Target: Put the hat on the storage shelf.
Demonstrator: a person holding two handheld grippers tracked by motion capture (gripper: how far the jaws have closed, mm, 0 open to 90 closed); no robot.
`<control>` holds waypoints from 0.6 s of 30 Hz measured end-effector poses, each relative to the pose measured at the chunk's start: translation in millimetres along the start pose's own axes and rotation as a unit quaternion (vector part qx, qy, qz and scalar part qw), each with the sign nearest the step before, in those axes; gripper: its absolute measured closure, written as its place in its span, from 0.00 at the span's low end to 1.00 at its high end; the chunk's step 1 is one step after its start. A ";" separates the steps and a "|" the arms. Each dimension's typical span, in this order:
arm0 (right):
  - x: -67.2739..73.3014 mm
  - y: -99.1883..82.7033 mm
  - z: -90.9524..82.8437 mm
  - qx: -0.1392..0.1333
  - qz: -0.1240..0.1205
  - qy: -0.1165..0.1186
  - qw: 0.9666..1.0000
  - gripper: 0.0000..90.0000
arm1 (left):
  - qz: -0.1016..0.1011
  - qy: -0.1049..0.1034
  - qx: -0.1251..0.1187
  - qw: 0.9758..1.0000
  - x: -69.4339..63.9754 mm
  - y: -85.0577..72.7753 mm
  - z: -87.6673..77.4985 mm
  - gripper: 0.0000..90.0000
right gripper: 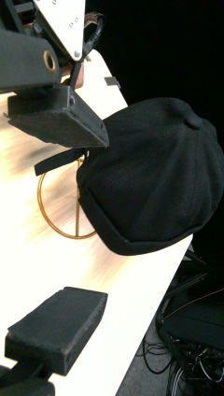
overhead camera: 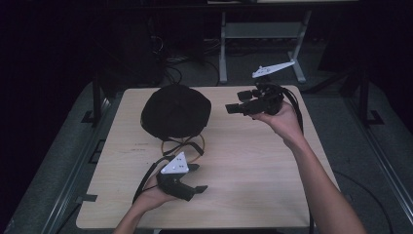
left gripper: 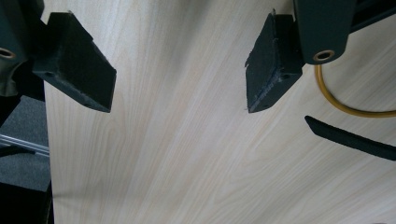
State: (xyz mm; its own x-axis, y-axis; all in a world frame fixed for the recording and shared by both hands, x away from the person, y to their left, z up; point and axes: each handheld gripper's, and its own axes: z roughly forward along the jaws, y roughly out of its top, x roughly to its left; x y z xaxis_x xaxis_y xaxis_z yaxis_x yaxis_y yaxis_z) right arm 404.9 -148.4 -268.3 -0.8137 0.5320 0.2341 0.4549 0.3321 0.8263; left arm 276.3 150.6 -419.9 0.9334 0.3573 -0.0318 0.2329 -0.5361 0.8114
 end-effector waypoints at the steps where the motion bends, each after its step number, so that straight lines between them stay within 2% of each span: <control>1: -0.7 -1.6 -1.5 0.000 0.002 0.001 1.000 0.22 | 0.001 0.000 0.000 1.000 0.4 0.0 0.3 0.27; 18: -10.7 -34.1 -15.4 0.000 0.012 -0.005 1.000 0.21 | 0.004 0.001 0.006 1.000 -0.1 -0.7 1.1 0.27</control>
State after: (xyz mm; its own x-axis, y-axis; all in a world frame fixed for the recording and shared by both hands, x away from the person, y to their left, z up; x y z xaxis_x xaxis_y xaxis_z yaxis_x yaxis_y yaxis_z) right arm 392.5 -177.3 -291.1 -0.7988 0.5481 0.2479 0.4741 0.3201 0.8202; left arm 276.4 150.2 -421.0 0.9350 0.3538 -0.0243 0.2285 -0.5486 0.8043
